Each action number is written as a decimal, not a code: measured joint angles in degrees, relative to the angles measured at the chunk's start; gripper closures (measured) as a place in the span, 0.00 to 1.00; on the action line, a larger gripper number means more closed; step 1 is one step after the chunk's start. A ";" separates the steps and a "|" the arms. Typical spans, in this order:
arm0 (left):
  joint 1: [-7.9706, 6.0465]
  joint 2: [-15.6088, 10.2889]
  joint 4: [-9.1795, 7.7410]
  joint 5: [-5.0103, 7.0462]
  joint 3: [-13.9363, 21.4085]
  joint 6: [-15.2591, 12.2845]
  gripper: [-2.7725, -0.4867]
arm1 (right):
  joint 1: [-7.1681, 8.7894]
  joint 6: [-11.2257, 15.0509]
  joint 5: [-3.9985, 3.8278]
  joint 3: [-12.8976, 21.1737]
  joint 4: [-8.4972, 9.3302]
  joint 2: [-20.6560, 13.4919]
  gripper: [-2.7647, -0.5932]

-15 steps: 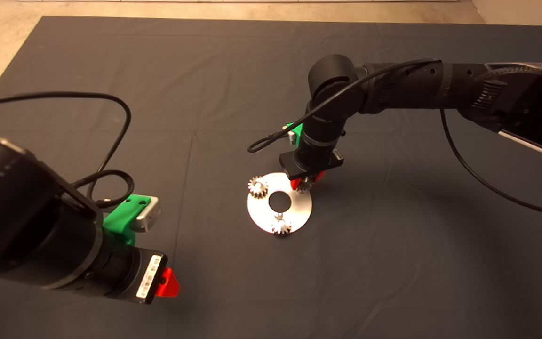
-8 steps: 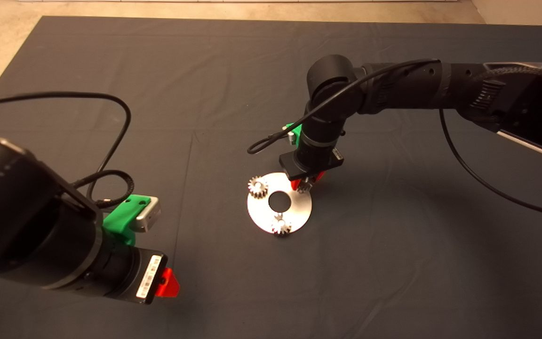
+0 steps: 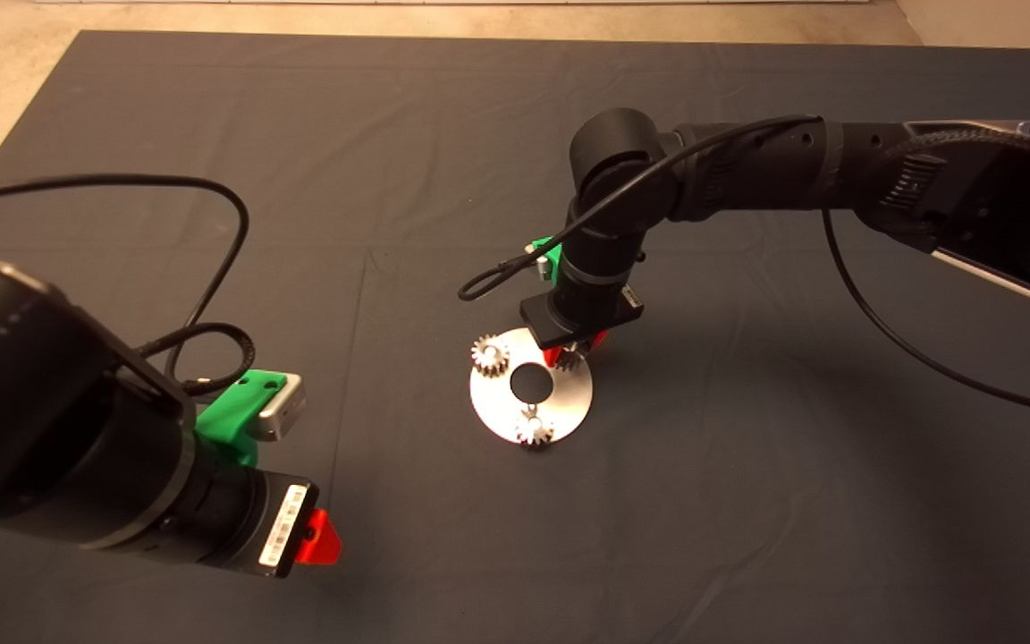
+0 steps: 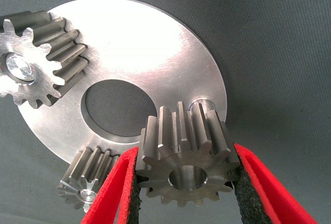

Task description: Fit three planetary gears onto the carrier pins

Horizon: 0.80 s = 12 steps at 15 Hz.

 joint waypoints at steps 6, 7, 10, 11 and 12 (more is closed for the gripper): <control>0.00 0.00 0.00 0.00 0.00 0.00 0.19 | 0.00 0.00 0.11 0.01 0.00 -0.18 0.78; 0.00 0.00 0.00 0.00 0.00 0.00 0.19 | 0.00 0.00 0.11 0.02 0.00 -0.17 0.79; 0.00 0.00 0.00 0.00 0.00 0.00 0.19 | 0.00 0.00 0.11 0.02 0.00 -0.17 0.79; 0.00 0.00 0.00 0.00 0.00 0.00 0.19 | 0.00 0.00 0.11 0.01 0.00 -0.17 0.79; 0.00 0.00 0.00 0.00 0.00 0.00 0.19 | 0.00 0.00 0.11 0.02 0.00 -0.15 0.78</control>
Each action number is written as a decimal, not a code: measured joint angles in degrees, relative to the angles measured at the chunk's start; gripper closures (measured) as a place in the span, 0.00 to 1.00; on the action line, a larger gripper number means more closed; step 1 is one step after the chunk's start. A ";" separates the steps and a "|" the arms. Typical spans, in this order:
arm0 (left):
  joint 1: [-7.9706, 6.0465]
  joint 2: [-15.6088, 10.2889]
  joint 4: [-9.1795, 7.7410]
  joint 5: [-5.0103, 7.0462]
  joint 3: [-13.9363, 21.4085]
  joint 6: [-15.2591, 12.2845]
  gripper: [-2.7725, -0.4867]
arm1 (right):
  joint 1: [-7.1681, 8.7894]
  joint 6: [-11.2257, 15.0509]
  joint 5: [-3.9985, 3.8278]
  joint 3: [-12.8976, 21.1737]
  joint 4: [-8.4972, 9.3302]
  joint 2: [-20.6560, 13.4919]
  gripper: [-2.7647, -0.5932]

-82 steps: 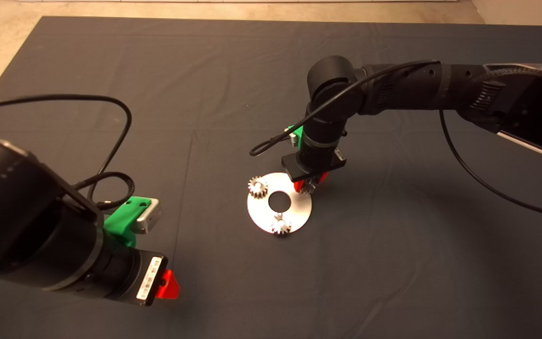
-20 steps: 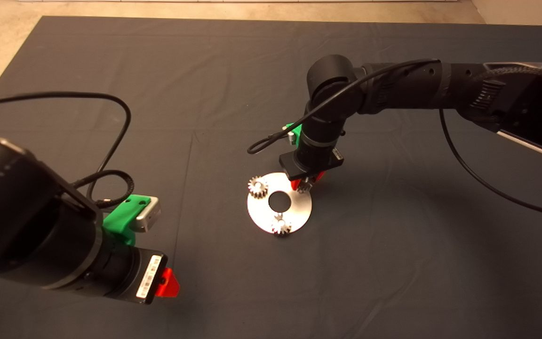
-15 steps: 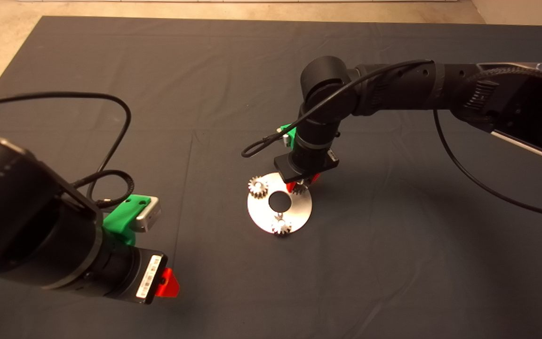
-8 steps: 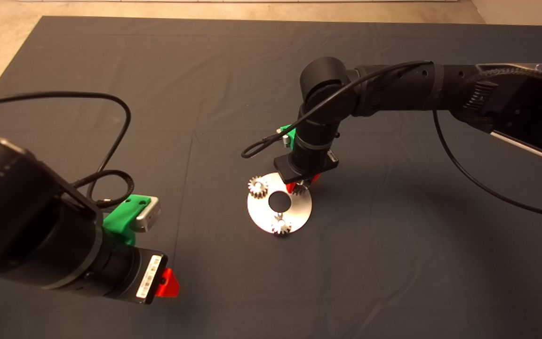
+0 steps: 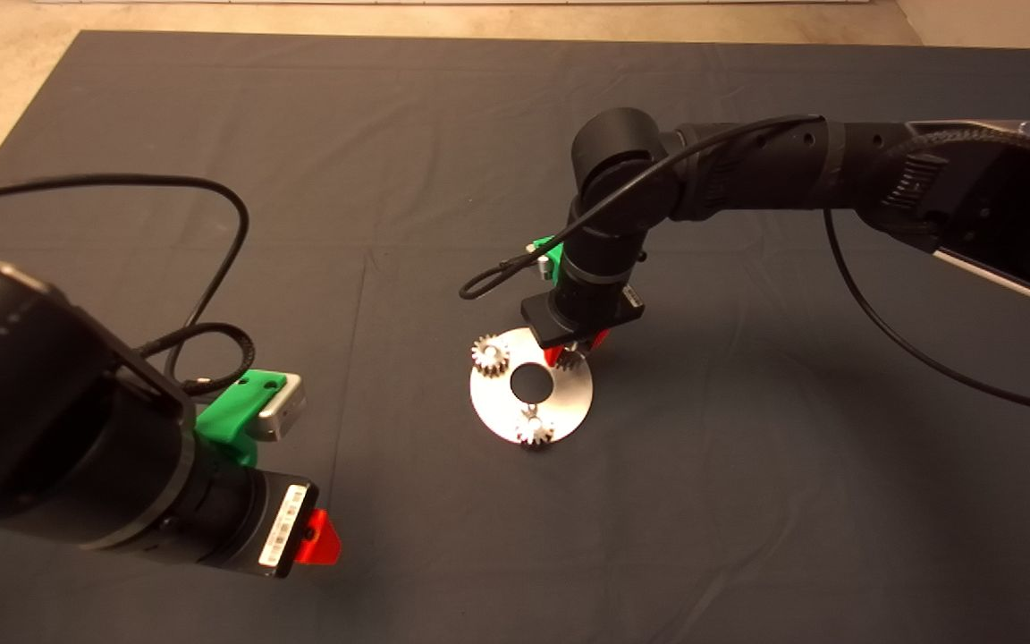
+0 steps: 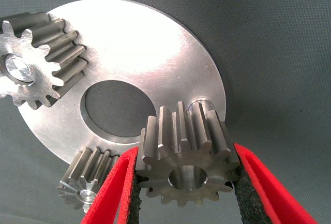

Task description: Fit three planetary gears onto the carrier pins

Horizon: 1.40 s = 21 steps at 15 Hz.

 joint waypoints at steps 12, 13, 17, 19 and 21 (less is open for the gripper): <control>0.00 0.00 0.00 0.00 0.00 0.00 0.19 | 0.02 0.02 0.00 0.03 0.00 0.00 0.79; 0.00 0.00 0.00 0.00 0.00 0.00 0.19 | 0.00 0.02 -0.05 0.16 0.00 0.00 0.79; 0.00 0.00 0.00 0.00 0.00 0.00 0.19 | 0.02 0.04 -0.09 0.66 0.00 -0.02 0.79; 0.00 0.00 0.00 0.00 0.00 0.00 0.19 | 0.16 0.02 -0.09 0.72 0.00 -0.10 0.79; 0.00 0.00 0.00 -0.02 0.00 0.00 0.19 | 0.68 0.05 -0.17 0.83 -0.03 -0.21 0.79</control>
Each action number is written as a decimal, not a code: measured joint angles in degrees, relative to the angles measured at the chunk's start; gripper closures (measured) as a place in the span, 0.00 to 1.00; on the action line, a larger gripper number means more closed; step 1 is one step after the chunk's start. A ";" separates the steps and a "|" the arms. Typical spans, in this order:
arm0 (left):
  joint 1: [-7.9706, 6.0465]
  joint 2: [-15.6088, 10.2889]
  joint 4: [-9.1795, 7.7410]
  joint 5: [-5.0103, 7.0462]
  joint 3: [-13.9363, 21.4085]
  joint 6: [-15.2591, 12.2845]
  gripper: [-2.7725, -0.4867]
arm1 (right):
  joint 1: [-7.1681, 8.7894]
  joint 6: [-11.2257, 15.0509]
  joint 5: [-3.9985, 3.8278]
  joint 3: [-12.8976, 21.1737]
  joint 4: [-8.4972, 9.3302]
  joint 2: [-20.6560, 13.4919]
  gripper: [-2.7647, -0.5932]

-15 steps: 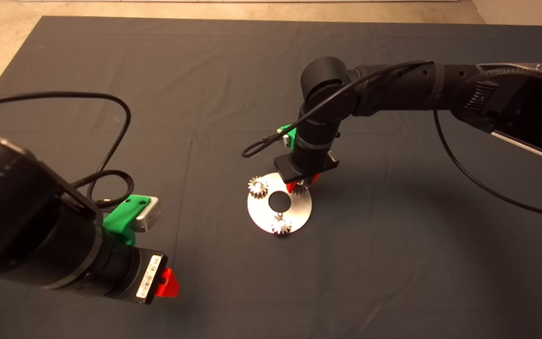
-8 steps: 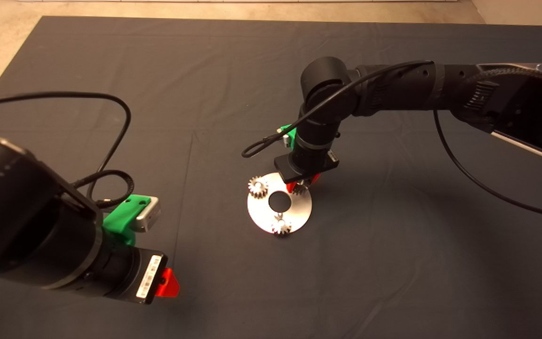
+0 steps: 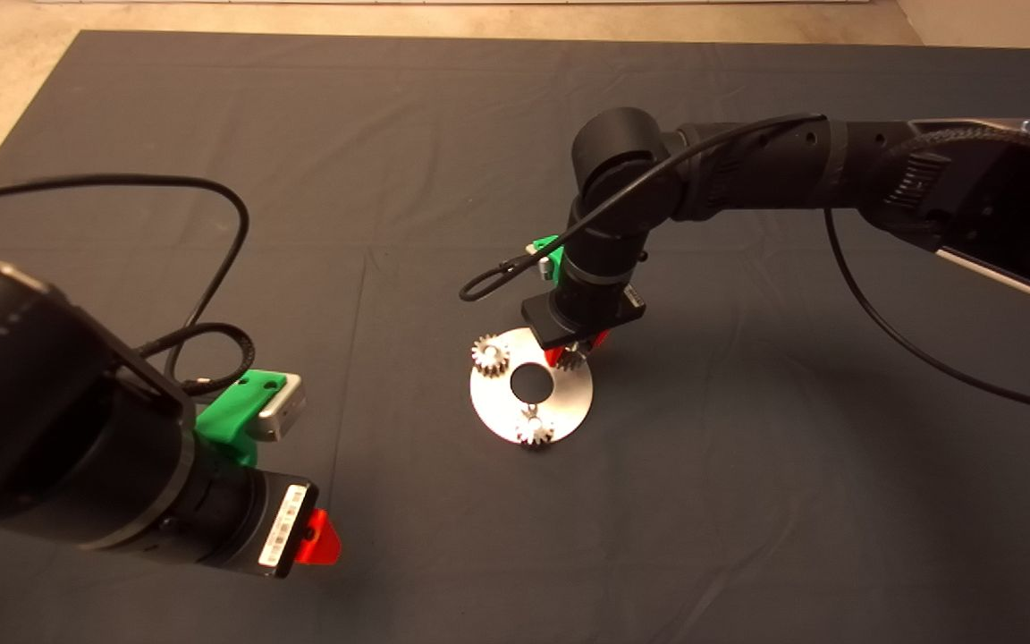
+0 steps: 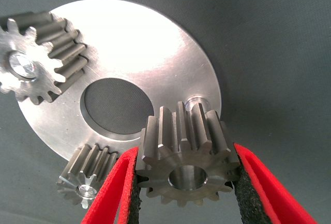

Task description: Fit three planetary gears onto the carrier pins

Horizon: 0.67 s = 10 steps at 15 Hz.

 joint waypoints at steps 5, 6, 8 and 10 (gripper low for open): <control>0.00 0.00 0.00 0.02 0.00 0.00 0.19 | 0.26 0.02 -0.03 0.24 -0.01 -0.11 0.79; 0.00 0.00 0.00 0.02 0.00 0.00 0.19 | 0.28 0.02 -0.01 0.24 -0.01 -0.11 0.79; 0.00 0.00 0.00 0.02 0.00 0.00 0.19 | 0.28 0.02 0.01 0.28 -0.02 -0.09 0.79; 0.00 0.00 0.00 0.02 0.00 0.00 0.19 | 0.28 0.02 -0.01 0.28 -0.02 -0.09 0.79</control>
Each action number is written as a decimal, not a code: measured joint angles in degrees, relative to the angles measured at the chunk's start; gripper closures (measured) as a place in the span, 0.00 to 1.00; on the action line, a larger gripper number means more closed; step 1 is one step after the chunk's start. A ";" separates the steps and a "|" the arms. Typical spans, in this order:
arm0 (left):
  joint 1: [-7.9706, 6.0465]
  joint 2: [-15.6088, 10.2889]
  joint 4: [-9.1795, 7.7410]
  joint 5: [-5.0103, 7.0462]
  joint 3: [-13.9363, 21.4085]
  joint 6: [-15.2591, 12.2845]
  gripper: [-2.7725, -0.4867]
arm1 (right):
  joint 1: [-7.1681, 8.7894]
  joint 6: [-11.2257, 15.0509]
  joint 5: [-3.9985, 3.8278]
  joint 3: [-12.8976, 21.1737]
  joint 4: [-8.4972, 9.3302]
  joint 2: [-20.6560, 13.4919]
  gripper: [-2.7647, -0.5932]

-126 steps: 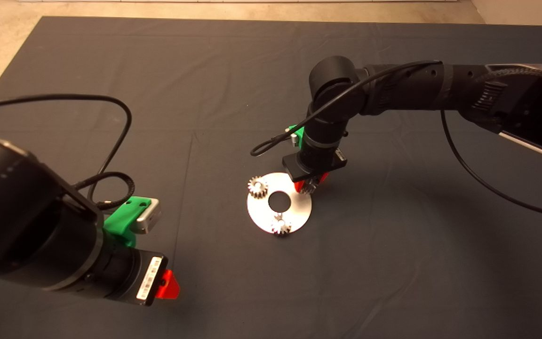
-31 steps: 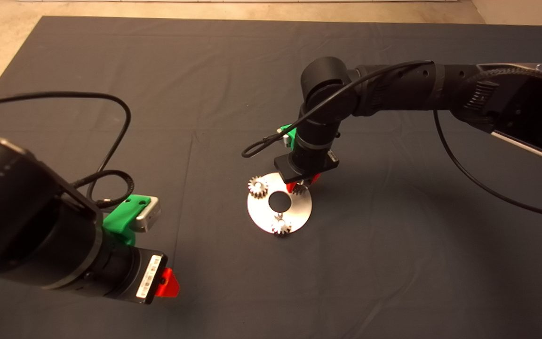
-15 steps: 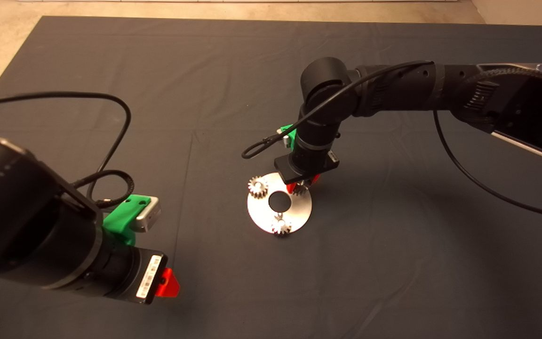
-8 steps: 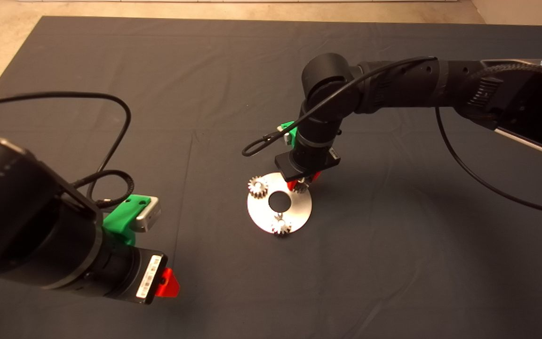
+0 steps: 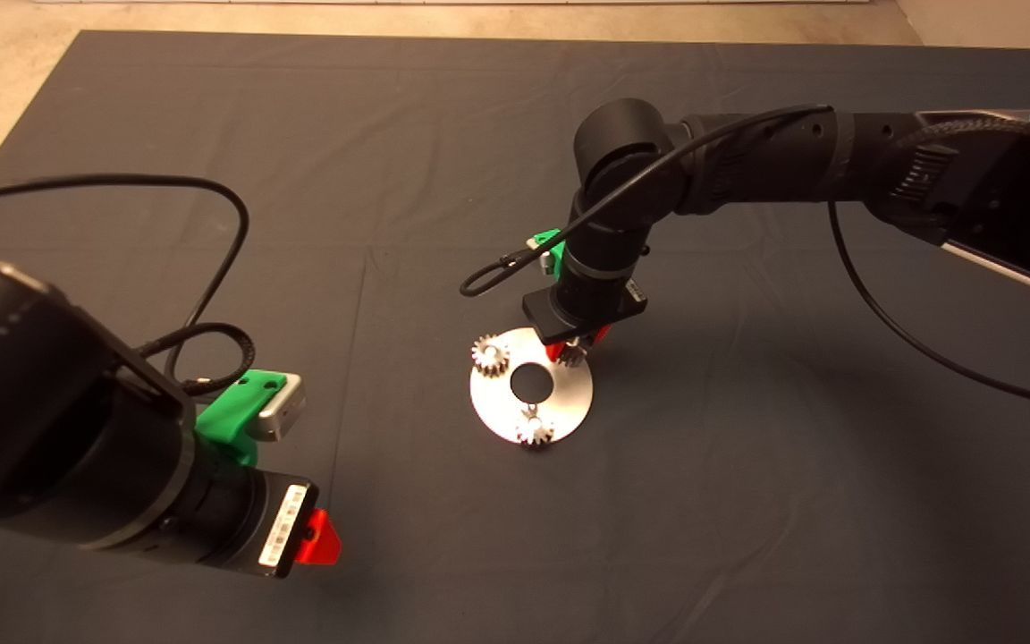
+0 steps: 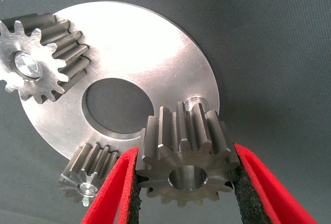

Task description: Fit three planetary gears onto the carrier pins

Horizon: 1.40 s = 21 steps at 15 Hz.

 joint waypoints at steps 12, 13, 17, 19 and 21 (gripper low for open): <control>0.00 0.00 0.00 0.00 0.28 0.00 0.19 | 0.00 0.00 0.02 0.00 -0.56 -0.02 0.79; 0.00 0.00 0.00 0.00 0.28 0.00 0.19 | 0.00 0.00 0.00 0.00 -0.58 -0.02 0.79; -0.01 0.00 0.00 0.00 0.28 0.00 0.19 | 0.00 -0.02 0.01 0.00 -0.61 -0.02 0.79; -0.02 0.00 0.00 0.00 0.28 0.00 0.19 | 0.00 -0.02 0.00 0.00 -0.62 -0.02 0.79; -0.33 0.00 0.00 0.02 0.28 0.00 0.19 | -0.02 -0.05 0.02 0.00 -0.66 -0.02 0.79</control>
